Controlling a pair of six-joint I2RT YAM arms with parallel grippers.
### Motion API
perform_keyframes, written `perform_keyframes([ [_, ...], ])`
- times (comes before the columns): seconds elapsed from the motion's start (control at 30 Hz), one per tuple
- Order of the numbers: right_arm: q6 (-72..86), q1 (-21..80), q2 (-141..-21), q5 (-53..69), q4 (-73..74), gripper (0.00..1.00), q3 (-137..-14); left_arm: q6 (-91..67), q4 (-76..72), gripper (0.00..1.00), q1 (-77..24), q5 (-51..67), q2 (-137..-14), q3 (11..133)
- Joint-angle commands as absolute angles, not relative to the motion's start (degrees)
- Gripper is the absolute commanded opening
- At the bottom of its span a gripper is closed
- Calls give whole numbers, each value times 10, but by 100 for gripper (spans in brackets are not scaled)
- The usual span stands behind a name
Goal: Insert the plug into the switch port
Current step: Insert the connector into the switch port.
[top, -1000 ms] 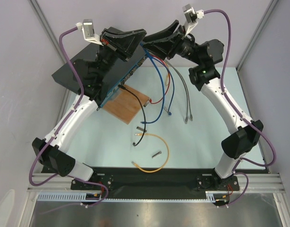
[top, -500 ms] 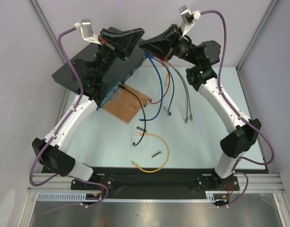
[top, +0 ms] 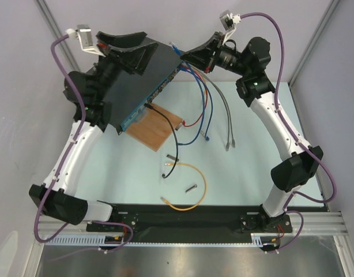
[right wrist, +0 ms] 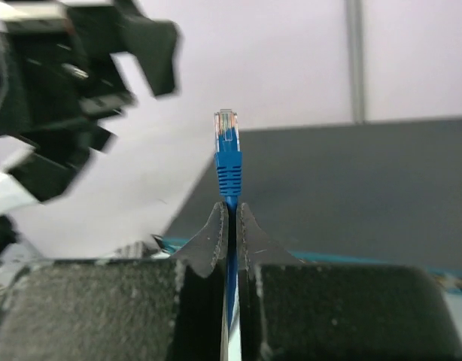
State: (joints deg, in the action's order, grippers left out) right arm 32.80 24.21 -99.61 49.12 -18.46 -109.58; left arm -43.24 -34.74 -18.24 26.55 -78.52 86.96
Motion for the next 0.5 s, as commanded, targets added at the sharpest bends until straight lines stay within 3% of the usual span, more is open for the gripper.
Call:
perform_keyframes([
  [0.0,159,236,-954,467,24,0,-1153,-340,-249,97,-142,346,-746,877],
  [0.23,-88,240,-988,346,309,0,-1280,-80,24,96,-139,424,-738,944],
  [0.47,-215,247,-1065,218,465,0,-1353,-11,107,100,-139,383,-712,930],
])
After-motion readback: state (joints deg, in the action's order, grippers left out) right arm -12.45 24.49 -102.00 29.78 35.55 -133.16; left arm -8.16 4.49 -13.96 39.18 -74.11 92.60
